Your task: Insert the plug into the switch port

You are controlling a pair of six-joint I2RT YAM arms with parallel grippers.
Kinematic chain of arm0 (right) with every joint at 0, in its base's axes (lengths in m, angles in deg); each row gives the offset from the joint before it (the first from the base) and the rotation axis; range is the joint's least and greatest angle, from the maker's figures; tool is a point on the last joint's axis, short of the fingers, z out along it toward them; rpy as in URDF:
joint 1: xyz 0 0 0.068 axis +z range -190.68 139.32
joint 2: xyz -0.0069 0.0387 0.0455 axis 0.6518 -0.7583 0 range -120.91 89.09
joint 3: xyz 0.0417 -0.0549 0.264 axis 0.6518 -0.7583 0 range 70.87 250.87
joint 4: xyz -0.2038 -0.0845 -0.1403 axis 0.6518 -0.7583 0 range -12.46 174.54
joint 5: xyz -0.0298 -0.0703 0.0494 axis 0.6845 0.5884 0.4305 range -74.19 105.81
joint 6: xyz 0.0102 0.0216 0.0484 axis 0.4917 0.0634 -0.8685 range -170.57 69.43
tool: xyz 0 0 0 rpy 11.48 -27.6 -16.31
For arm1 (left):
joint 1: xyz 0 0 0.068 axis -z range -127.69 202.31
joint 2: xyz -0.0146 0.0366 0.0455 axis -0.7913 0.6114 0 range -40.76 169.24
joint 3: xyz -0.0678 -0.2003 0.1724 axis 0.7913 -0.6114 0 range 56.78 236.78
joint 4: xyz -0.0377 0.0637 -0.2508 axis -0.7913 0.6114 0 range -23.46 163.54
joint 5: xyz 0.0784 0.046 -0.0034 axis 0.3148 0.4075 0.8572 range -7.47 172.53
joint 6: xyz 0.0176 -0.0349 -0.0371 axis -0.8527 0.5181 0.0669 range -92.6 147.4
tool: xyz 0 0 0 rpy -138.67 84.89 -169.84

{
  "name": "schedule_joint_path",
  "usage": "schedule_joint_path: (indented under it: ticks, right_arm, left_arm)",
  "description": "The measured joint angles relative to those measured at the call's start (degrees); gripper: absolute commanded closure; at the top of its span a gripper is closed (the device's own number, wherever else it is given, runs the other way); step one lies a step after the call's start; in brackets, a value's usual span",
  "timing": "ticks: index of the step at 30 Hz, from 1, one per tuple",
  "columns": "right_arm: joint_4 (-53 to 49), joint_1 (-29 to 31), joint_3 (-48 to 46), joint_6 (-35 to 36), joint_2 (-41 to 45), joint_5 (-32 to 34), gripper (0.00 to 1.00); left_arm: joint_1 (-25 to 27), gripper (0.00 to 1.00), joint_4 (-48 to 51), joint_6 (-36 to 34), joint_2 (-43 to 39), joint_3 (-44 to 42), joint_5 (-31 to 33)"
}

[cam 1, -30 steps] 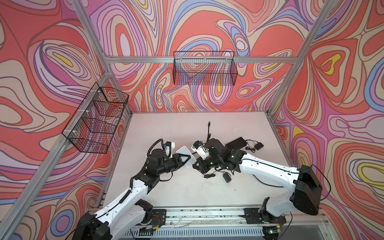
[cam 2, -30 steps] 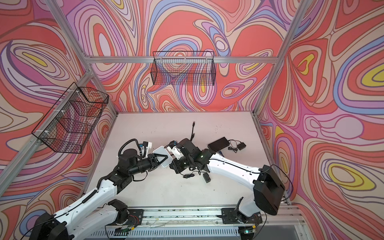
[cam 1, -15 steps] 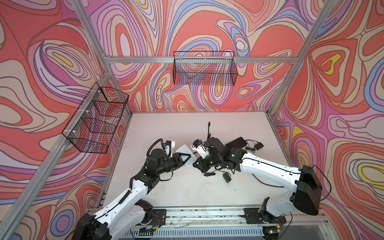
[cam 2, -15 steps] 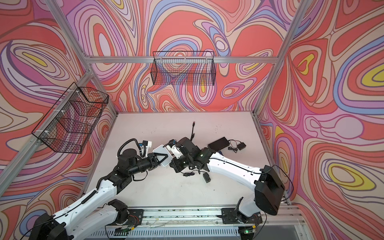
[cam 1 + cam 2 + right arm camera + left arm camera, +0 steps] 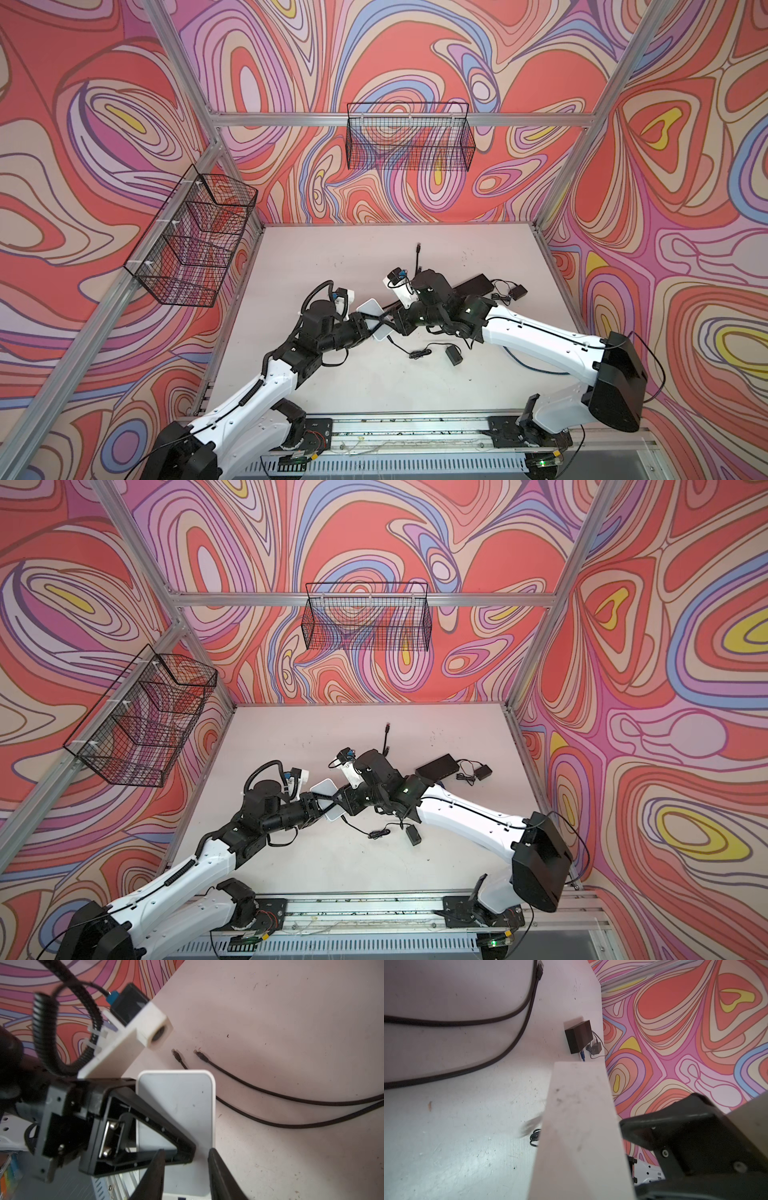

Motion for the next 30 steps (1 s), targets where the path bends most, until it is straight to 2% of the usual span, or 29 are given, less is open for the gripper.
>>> schedule_joint_path:
  ticks: [6,13,17,20,24,30]
  right_arm:
    - [2.2,-0.1,-7.8,-1.6,6.1,2.7,0.5]
    - [1.9,-0.1,-11.4,-2.5,9.7,5.9,0.48]
    - [1.8,-0.1,-13.0,-3.4,9.6,7.0,0.47]
    - [1.6,-0.1,-13.7,-4.0,8.9,7.5,0.47]
    - [1.6,-0.1,-13.7,-4.6,6.4,8.0,0.47]
    - [0.8,-0.1,-13.7,-4.9,1.0,8.3,0.47]
  left_arm:
    - [0.0,0.87,1.9,0.5,0.0,-0.5,1.7]
    - [0.0,0.87,-0.2,4.6,-1.5,-8.5,6.1]
    - [0.0,0.86,-1.1,8.1,-4.1,-14.4,10.4]
    - [0.4,0.82,-1.1,10.5,-7.6,-17.7,13.7]
    - [0.5,0.77,-0.9,12.5,-12.0,-20.1,16.9]
    - [0.5,0.77,-0.6,14.0,-14.1,-21.7,19.3]
